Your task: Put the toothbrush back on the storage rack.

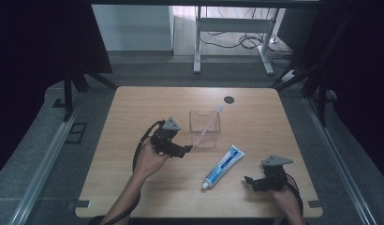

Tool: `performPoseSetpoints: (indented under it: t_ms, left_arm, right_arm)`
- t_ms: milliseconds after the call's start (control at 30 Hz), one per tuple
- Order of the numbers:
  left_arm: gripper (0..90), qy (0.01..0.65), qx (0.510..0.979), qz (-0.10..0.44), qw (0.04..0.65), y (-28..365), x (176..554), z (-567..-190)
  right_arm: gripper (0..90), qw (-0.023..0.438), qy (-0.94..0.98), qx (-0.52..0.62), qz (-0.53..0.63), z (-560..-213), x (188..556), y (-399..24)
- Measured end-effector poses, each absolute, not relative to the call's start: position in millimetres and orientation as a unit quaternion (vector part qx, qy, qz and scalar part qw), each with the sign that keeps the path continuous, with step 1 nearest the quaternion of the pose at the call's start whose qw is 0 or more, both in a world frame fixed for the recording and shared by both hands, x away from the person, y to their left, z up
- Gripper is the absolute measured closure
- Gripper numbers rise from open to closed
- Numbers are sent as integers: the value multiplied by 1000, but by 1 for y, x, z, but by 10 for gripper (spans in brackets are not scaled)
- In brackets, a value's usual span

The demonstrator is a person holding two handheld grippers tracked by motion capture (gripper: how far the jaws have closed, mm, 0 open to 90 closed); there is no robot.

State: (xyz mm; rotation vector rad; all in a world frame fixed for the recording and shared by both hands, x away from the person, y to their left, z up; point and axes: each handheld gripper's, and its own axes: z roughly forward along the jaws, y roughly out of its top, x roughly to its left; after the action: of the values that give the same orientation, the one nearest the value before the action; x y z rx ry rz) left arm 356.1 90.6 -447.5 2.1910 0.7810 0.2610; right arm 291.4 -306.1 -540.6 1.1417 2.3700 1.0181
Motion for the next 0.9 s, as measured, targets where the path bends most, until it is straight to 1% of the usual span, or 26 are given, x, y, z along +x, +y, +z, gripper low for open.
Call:
performPoseSetpoints:
  t_ms: [233, 900]
  left_arm:
    - [129, 314, 857, 93, 399, 100, 348, -455]
    - [129, 335, 846, 99, 403, 125, 320, -472]
  right_arm:
    - [0, 160, 830, 399, 356, -541, 292, -306]
    - [0, 161, 830, 399, 354, -541, 291, -305]
